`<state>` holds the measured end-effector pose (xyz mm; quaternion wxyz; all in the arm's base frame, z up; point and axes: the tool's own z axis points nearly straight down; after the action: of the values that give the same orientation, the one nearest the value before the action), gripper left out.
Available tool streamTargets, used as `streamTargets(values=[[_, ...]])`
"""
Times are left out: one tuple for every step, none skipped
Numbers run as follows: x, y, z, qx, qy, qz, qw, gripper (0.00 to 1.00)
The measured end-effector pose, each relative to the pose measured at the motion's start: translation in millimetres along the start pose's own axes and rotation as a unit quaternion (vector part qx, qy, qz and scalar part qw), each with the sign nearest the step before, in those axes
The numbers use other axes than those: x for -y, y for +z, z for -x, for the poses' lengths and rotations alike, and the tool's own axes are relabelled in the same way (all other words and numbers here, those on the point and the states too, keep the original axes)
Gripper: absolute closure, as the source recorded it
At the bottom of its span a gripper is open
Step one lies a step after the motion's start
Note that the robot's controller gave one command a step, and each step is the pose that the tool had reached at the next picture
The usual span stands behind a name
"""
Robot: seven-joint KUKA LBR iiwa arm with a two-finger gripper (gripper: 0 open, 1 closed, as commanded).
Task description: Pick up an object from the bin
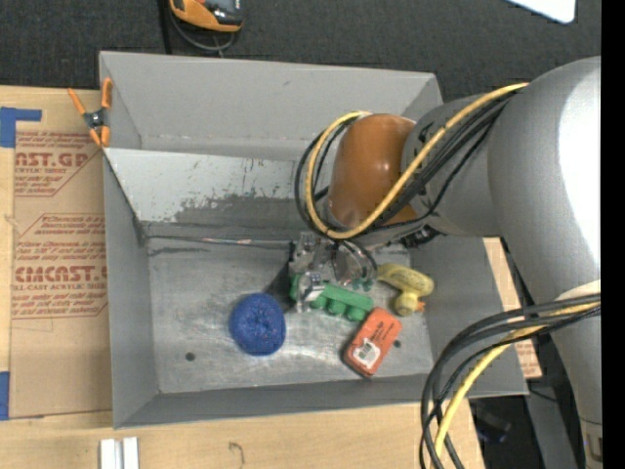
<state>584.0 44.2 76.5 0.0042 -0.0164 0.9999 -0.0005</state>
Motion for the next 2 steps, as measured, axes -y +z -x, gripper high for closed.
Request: streamTargets(values=[[-8.9,-37.1,2.7,-0.0003,-0.035,0.001,0.9994,1.0],[-12.5,-17.9,-7.9,-0.0033,-0.046,0.001,0.999,1.0]])
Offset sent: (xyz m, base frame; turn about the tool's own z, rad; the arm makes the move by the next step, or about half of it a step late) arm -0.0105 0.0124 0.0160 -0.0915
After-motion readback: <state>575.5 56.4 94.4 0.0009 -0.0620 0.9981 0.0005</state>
